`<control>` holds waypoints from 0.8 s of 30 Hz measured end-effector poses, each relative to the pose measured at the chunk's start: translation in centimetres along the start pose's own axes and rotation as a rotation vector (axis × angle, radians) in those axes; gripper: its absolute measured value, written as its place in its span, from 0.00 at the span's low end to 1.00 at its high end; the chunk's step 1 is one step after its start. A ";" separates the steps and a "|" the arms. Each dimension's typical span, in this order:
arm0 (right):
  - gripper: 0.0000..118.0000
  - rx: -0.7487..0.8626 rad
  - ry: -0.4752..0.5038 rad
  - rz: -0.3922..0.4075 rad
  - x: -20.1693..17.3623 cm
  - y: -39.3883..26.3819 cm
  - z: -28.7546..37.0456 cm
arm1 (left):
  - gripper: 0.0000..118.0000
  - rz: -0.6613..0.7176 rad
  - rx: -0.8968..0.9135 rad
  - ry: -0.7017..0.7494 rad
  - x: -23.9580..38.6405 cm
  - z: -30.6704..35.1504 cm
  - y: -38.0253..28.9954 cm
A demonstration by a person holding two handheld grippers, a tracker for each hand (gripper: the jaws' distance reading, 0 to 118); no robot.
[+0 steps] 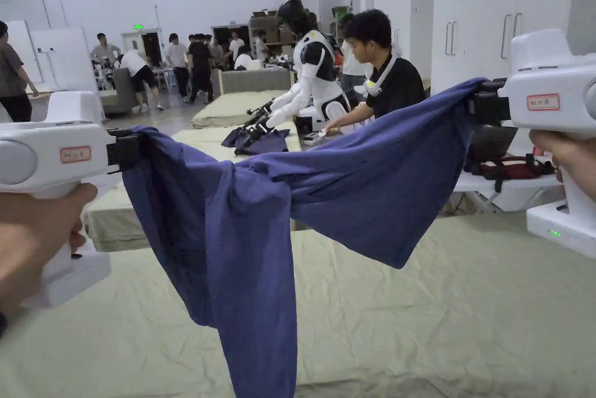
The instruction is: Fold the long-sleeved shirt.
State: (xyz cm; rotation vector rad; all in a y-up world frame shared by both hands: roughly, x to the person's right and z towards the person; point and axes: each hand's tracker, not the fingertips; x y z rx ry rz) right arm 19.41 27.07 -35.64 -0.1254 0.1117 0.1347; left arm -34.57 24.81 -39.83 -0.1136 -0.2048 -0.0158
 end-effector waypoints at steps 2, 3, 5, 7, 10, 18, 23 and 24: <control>0.08 0.020 -0.027 0.000 0.6 3.1 -0.3 | 0.06 0.007 0.045 0.036 -0.9 0.5 3.0; 0.08 0.027 -0.039 -0.002 0.9 4.3 -0.3 | 0.06 -0.001 0.064 0.056 -1.2 0.8 4.3; 0.08 0.038 -0.057 -0.037 1.9 7.0 -0.4 | 0.06 0.000 0.086 0.066 -2.1 1.3 7.0; 0.08 0.047 -0.079 -0.045 2.3 9.1 -0.4 | 0.06 0.004 0.101 0.079 -2.7 1.8 9.3; 0.08 0.056 -0.106 -0.058 3.2 11.5 -0.4 | 0.06 0.014 0.137 0.099 -1.9 4.0 11.8; 0.08 0.083 -0.116 -0.052 3.4 14.6 0.0 | 0.06 0.050 0.160 0.110 -3.8 3.3 15.3; 0.08 0.087 -0.105 -0.075 3.2 15.0 -0.7 | 0.06 0.046 0.156 0.118 -3.8 2.0 15.6; 0.08 0.084 -0.108 -0.071 3.1 14.9 -1.0 | 0.06 0.047 0.155 0.117 -3.9 1.7 15.5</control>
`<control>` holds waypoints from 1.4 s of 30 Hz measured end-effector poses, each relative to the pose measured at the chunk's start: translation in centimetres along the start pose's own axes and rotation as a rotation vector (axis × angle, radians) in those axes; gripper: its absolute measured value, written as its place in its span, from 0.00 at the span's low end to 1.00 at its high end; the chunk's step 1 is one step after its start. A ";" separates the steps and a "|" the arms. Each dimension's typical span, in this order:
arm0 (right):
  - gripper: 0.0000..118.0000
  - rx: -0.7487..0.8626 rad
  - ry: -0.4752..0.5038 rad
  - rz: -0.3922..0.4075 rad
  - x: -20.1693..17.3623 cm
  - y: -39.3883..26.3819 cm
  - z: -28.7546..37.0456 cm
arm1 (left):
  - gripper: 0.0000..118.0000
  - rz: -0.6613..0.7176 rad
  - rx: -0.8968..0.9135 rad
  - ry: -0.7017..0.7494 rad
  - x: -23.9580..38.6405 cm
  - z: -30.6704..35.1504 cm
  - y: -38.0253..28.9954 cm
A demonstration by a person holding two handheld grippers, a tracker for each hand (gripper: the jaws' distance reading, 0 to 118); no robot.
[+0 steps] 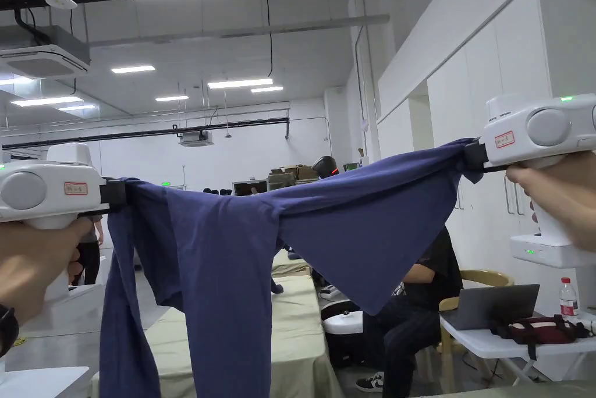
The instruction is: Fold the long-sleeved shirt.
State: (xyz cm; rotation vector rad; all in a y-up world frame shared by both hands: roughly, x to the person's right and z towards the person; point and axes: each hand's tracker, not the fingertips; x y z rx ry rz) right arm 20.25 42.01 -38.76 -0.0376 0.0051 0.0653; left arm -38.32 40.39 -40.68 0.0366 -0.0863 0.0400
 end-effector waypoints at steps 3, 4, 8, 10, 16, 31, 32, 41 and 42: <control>0.08 -0.012 -0.005 0.022 -0.2 -0.4 -1.2 | 0.06 0.002 -0.015 0.003 -0.3 -1.4 -0.6; 0.08 -0.014 -0.005 0.022 -0.2 -0.5 -1.7 | 0.06 0.002 -0.019 0.004 -0.3 -1.9 -0.8; 0.08 -0.025 -0.011 0.012 -0.2 -1.1 -4.3 | 0.06 0.006 -0.033 0.003 -0.5 -4.5 -1.8; 0.08 -0.026 -0.019 0.019 -0.3 -1.3 -6.1 | 0.06 0.001 -0.039 0.006 -0.4 -6.1 -2.2; 0.08 -0.030 -0.029 0.010 -0.6 -2.2 -11.5 | 0.06 0.004 -0.051 0.010 -0.1 -11.6 -3.7; 0.08 -0.074 -0.051 -0.007 -1.1 -9.9 -25.5 | 0.06 0.008 -0.127 0.029 -0.8 -24.8 -13.0; 0.08 -0.083 -0.050 -0.005 -1.3 -11.0 -26.3 | 0.06 0.009 -0.132 0.031 -0.9 -25.5 -14.2; 0.08 -0.241 -0.015 -0.015 -1.5 -23.0 -32.6 | 0.06 0.070 -0.302 0.017 -0.8 -29.4 -27.1; 0.08 -0.269 -0.011 -0.020 -1.9 -24.4 -32.6 | 0.06 0.078 -0.322 0.013 -0.6 -29.6 -28.8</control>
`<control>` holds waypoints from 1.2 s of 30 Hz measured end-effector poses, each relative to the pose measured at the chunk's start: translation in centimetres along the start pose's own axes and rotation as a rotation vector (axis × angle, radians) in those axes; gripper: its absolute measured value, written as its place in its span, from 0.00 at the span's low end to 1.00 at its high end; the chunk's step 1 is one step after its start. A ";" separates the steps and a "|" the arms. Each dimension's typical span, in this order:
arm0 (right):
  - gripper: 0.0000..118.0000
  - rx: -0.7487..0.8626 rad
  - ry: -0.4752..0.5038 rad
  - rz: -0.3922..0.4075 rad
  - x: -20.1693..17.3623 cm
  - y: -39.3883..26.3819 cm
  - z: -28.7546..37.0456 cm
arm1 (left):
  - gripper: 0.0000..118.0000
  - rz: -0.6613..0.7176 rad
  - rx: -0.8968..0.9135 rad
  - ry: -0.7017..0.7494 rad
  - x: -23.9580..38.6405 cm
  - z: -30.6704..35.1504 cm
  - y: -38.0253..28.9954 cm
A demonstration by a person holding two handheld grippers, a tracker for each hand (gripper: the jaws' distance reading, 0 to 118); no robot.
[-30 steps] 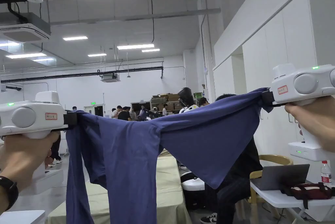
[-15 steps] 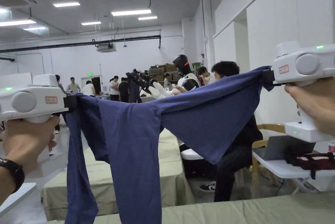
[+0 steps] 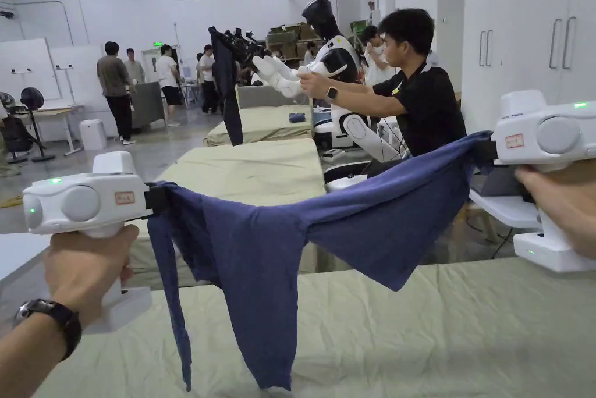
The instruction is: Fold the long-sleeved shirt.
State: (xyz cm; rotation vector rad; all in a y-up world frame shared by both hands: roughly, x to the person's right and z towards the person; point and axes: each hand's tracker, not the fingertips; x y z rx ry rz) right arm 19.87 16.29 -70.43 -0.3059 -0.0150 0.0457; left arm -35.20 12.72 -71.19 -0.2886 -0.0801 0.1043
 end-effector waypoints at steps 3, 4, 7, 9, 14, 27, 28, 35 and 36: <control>0.08 -0.068 0.010 0.002 -0.3 -4.5 -1.5 | 0.06 -0.021 -0.069 -0.002 0.1 -1.6 -4.9; 0.08 -0.085 0.012 0.007 -0.4 -5.7 -1.7 | 0.06 -0.016 -0.099 -0.015 0.0 -1.9 -6.1; 0.08 -0.125 0.017 0.017 -0.2 -8.9 -1.5 | 0.06 0.006 -0.126 -0.026 -0.3 -1.6 -9.1; 0.08 -0.132 0.026 0.009 -0.1 -10.9 -0.2 | 0.06 0.000 -0.144 -0.027 -0.4 -0.6 -10.8; 0.08 -0.190 0.063 -0.009 0.7 -16.7 4.0 | 0.06 0.004 -0.195 -0.034 -1.4 4.3 -15.6; 0.08 -0.427 0.185 -0.051 -0.6 -35.7 19.2 | 0.06 0.023 -0.396 -0.068 -1.0 22.1 -32.9; 0.08 -0.446 0.194 -0.039 -0.4 -37.1 20.1 | 0.06 0.024 -0.439 -0.087 -1.0 23.4 -34.3; 0.08 -0.538 0.197 -0.017 -0.1 -43.5 27.2 | 0.06 0.052 -0.546 -0.045 -3.4 28.8 -43.0; 0.08 -0.562 0.197 -0.010 -0.3 -44.0 27.6 | 0.06 0.066 -0.563 -0.047 -3.7 29.1 -43.9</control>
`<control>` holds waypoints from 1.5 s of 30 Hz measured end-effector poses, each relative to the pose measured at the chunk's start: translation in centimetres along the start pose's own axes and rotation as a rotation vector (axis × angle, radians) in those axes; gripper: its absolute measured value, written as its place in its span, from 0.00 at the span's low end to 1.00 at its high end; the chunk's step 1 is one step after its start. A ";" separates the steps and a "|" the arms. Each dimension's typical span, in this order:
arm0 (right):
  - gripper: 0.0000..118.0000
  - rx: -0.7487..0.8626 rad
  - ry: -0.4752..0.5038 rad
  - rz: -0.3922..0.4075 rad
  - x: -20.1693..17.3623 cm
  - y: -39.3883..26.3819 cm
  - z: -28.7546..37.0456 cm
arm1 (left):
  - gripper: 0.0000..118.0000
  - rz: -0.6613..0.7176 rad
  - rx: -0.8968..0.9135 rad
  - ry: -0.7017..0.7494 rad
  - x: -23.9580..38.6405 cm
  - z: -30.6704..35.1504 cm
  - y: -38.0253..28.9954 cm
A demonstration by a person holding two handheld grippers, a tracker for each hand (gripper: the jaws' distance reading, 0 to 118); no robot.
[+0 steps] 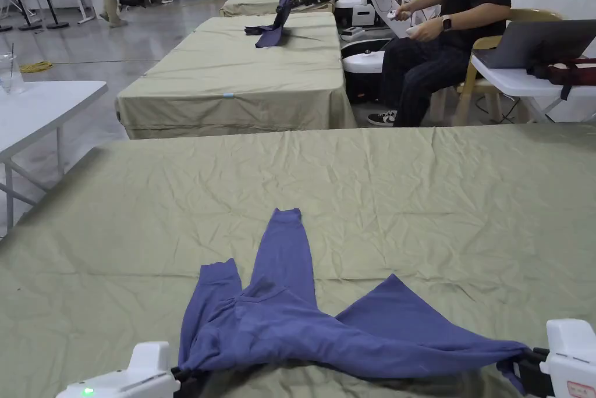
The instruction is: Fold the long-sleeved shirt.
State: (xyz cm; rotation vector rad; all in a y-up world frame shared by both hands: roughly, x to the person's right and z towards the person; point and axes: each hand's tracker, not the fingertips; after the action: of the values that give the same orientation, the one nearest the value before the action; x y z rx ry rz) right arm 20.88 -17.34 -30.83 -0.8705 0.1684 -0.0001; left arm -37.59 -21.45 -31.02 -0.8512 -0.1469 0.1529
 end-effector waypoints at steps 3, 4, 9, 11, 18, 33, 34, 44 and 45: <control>0.08 -0.026 0.005 -0.003 0.0 -1.1 -0.6 | 0.06 -0.004 -0.051 0.005 0.2 -0.8 -1.5; 0.08 -0.041 0.004 -0.007 -0.1 -1.5 -0.6 | 0.07 -0.001 -0.048 0.006 0.0 -1.0 -1.8; 0.50 -0.085 0.026 -0.009 0.1 -1.9 -0.8 | 0.59 0.048 -0.101 0.034 0.2 -0.9 -1.9; 0.56 -0.094 0.027 0.006 0.3 -2.0 -0.1 | 0.58 0.033 -0.075 0.042 0.5 0.4 -2.4; 0.56 0.047 0.032 0.041 -0.8 -1.1 5.8 | 0.58 0.006 0.044 0.059 1.4 6.2 -1.5; 0.02 0.200 0.067 0.036 -4.6 0.7 8.6 | 0.00 -0.150 0.096 -0.054 7.6 7.7 4.7; 0.02 0.197 0.067 0.035 -4.7 0.7 8.3 | 0.00 -0.173 0.085 -0.056 7.4 6.9 5.5; 0.01 0.128 0.086 0.000 -4.3 2.1 3.0 | 0.61 -0.096 -0.061 0.048 2.2 -4.9 13.9; 0.01 0.121 0.085 -0.005 -4.2 2.2 2.4 | 0.61 -0.094 -0.062 0.061 1.6 -6.1 14.5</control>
State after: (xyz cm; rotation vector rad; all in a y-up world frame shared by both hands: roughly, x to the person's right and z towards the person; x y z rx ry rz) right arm 16.92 -13.81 -30.37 -0.7510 0.2435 -0.0513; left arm -35.94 -16.19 -45.81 -0.9082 -0.1347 0.0346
